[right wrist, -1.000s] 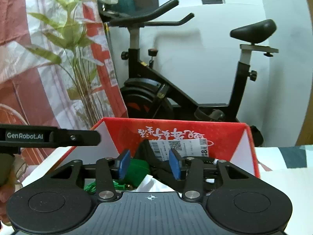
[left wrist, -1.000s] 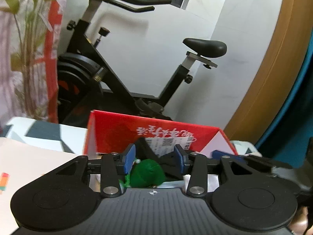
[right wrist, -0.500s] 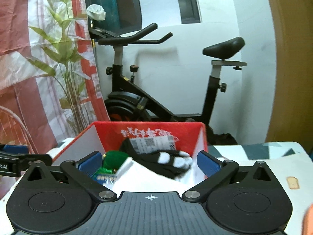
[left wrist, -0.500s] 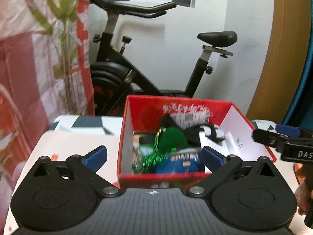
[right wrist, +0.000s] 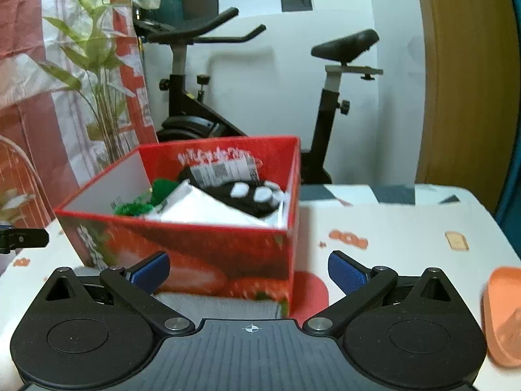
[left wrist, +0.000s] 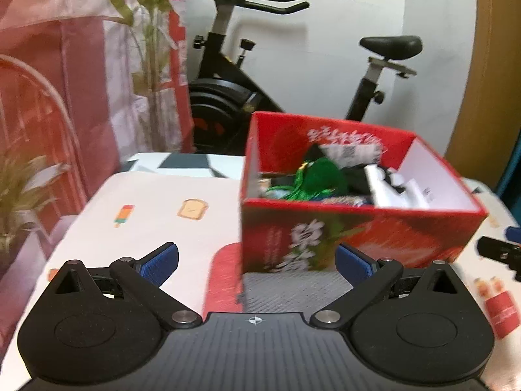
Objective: Organize soft objects
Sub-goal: 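Move both open tools back to the grey knit towel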
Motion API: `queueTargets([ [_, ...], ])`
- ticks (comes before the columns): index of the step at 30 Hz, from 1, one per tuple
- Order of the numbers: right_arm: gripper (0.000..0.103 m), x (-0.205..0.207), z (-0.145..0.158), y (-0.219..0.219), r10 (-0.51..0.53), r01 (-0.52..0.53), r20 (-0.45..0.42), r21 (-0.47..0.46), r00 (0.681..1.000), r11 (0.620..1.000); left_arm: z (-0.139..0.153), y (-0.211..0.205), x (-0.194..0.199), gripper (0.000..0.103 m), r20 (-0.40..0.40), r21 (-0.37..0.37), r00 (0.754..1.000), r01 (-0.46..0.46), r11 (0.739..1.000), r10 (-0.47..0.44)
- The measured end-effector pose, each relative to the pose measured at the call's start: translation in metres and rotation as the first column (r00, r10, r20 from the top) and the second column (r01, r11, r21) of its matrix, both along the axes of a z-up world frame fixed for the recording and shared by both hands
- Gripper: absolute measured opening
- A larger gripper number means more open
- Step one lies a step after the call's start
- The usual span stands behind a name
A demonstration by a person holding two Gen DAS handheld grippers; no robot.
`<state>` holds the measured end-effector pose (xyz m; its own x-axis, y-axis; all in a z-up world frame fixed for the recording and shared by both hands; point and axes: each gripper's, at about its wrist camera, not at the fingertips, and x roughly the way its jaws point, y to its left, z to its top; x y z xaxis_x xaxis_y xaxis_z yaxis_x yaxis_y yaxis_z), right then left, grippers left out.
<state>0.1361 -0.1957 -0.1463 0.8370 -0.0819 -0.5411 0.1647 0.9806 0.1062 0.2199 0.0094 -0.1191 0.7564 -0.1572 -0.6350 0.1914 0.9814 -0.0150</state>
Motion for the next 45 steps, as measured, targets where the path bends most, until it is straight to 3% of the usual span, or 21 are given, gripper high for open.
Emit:
queueTargets([
  [3,0.103,-0.001,-0.013,0.001,-0.001,0.001,-0.013,-0.003,1.0,1.0,-0.01,0.003,-0.002,0.103,-0.002,0.025,1.0,-0.019,0.999,0.019],
  [10,0.102,0.003,-0.047,0.005,0.033,-0.032,-0.037,0.014,0.999,0.999,-0.039,0.01,0.003,0.103,-0.078,-0.009,0.997,-0.026,1.0,0.025],
  [21,0.096,0.014,-0.088,0.002,0.002,0.0,-0.044,0.043,0.999,0.999,-0.077,-0.004,0.015,0.103,-0.033,0.039,0.999,-0.006,0.999,0.007],
  [26,0.095,0.016,-0.095,0.001,-0.002,0.004,-0.062,0.039,0.998,0.999,-0.087,-0.007,0.02,0.103,-0.044,0.036,0.999,0.013,0.999,-0.012],
  [38,0.098,0.026,-0.104,-0.004,0.003,0.002,-0.116,0.049,0.993,0.999,-0.105,0.008,0.03,0.103,-0.112,-0.058,0.994,-0.003,0.998,-0.004],
  [45,0.103,0.033,-0.106,0.001,0.014,-0.012,-0.144,0.016,0.989,1.0,-0.109,0.003,0.029,0.103,-0.109,-0.018,0.994,0.007,1.0,-0.008],
])
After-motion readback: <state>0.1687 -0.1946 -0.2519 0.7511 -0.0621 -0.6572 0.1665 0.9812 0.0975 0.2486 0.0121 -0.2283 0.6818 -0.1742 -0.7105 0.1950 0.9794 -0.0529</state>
